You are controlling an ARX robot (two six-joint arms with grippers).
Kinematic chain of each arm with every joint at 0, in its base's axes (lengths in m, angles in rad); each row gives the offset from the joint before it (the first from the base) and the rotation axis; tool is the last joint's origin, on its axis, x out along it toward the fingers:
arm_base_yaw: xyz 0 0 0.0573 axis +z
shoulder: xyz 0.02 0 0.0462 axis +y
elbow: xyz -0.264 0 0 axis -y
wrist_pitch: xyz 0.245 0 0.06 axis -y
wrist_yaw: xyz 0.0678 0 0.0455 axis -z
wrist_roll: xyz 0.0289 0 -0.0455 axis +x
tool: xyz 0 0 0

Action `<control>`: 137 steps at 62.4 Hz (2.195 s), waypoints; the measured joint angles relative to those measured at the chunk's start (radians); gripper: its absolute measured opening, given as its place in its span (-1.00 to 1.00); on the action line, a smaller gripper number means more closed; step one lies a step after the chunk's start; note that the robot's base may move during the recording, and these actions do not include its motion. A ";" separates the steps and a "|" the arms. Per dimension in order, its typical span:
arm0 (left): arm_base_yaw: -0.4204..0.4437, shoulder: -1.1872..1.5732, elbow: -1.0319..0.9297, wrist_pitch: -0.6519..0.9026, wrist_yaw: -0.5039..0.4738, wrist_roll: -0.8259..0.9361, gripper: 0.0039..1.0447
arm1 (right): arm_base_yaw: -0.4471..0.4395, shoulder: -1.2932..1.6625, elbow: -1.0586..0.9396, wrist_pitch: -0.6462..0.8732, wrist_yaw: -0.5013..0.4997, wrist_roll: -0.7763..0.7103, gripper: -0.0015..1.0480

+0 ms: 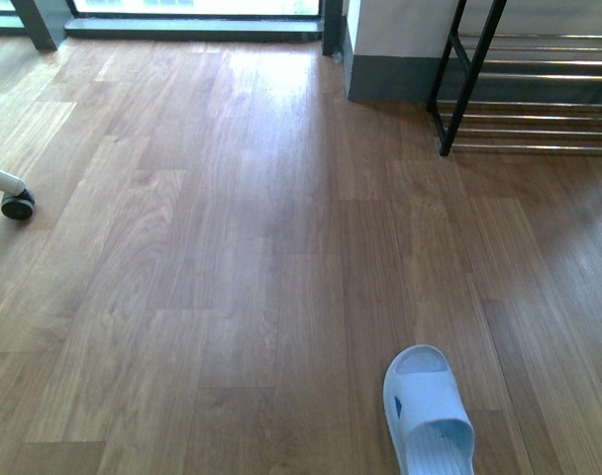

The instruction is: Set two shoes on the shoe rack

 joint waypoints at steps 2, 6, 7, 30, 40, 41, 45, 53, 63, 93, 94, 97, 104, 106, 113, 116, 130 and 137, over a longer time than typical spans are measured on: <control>0.000 0.001 0.000 0.000 0.001 0.000 -0.97 | 0.000 0.000 0.000 0.000 0.000 0.000 0.82; 0.000 0.001 0.000 0.000 0.002 0.000 -0.97 | 0.000 -0.001 0.000 0.000 0.001 0.000 0.82; 0.000 0.001 0.000 0.000 0.002 0.000 -0.97 | 0.000 -0.001 0.000 0.000 0.001 0.000 0.82; 0.000 -0.001 0.000 0.000 0.002 0.000 -0.97 | 0.068 0.513 0.042 0.210 0.002 -0.267 0.82; -0.001 -0.001 0.000 0.000 0.002 0.000 -0.97 | 0.099 1.236 0.191 0.714 0.090 -0.326 0.82; -0.001 -0.001 0.000 0.000 0.002 0.000 -0.97 | 0.102 1.326 0.218 0.756 0.089 -0.326 0.82; 0.000 -0.001 0.000 0.000 0.001 0.000 -0.97 | 0.116 1.577 0.289 0.839 0.089 -0.336 0.82; 0.000 -0.001 0.000 0.000 0.001 0.000 -0.97 | 0.135 2.024 0.384 0.896 0.061 -0.343 0.82; -0.001 -0.001 0.000 0.000 0.001 0.000 -0.97 | 0.143 2.385 0.478 0.931 0.035 -0.327 0.82; -0.001 -0.001 0.000 0.000 0.001 0.000 -0.97 | 0.210 2.810 0.816 0.953 0.071 -0.229 0.82; -0.001 -0.001 0.000 0.000 0.001 0.000 -0.97 | 0.211 2.813 0.821 0.953 0.069 -0.229 0.82; -0.001 -0.001 0.000 0.000 0.001 0.000 -0.97 | 0.214 2.823 0.843 0.953 0.067 -0.230 0.82; -0.001 -0.001 0.000 0.000 0.001 0.000 -0.97 | 0.224 2.854 0.887 0.954 0.067 -0.243 0.82; -0.001 -0.001 0.000 0.000 0.001 0.000 -0.97 | 0.227 2.864 0.899 0.954 0.067 -0.250 0.82; -0.001 -0.001 0.000 0.000 0.001 0.000 -0.97 | 0.232 2.893 0.928 0.954 0.066 -0.285 0.82; -0.001 -0.001 0.000 0.000 0.001 0.000 -0.97 | 0.232 2.908 0.943 0.952 0.069 -0.301 0.82; -0.001 -0.001 0.000 0.000 0.001 0.000 -0.97 | 0.231 2.926 0.959 0.963 0.099 -0.361 0.82; -0.001 -0.001 0.000 0.000 0.001 0.000 -0.97 | 0.232 2.926 0.959 0.969 0.118 -0.373 0.82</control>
